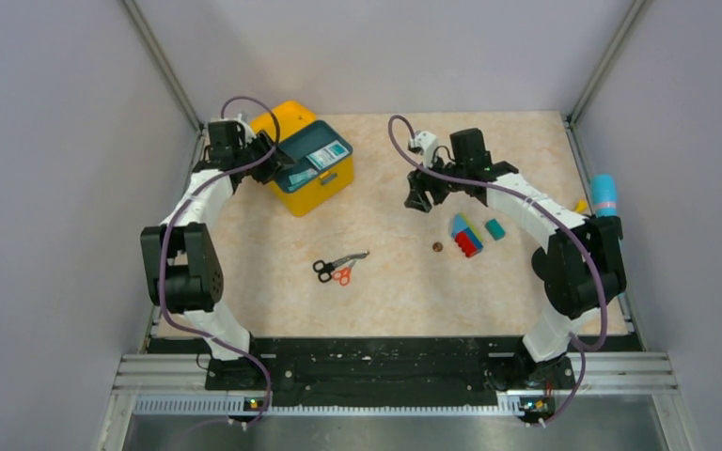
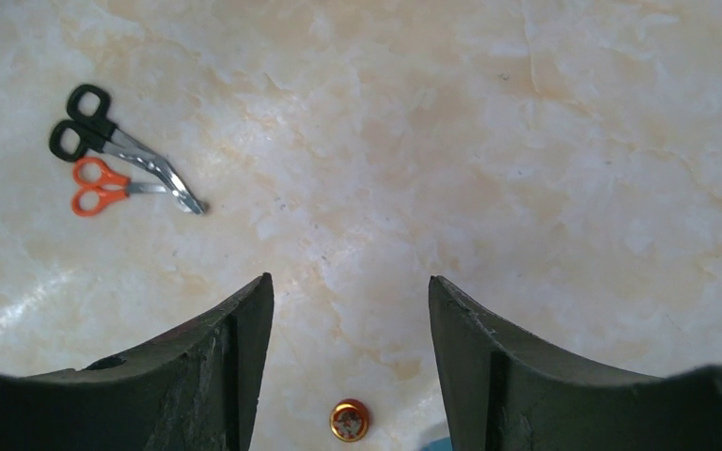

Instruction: Organize the medicine kit

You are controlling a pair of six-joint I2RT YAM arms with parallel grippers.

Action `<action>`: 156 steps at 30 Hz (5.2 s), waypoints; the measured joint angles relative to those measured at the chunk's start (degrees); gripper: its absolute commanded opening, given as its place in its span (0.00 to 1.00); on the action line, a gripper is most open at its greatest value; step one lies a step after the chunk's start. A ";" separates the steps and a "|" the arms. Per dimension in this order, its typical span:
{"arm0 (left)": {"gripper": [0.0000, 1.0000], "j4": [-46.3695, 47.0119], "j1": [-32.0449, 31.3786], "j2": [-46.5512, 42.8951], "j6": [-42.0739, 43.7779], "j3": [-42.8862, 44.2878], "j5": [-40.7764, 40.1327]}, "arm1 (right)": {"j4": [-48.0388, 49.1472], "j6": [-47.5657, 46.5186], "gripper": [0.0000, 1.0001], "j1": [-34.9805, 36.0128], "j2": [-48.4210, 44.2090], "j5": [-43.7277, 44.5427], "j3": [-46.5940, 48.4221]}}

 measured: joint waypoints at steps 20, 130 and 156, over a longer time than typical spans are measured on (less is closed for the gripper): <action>0.53 -6.14 3.72 -7.13 11.04 5.44 -8.98 | -17.94 -31.50 0.63 0.00 7.52 9.29 -2.78; 0.51 -9.42 5.55 -31.01 16.44 -32.17 -2.19 | -21.40 -43.12 0.36 17.59 29.33 -11.52 20.61; 0.50 2.56 0.50 -14.36 10.75 -39.52 13.27 | 11.78 -46.84 0.00 24.41 16.28 6.62 -4.52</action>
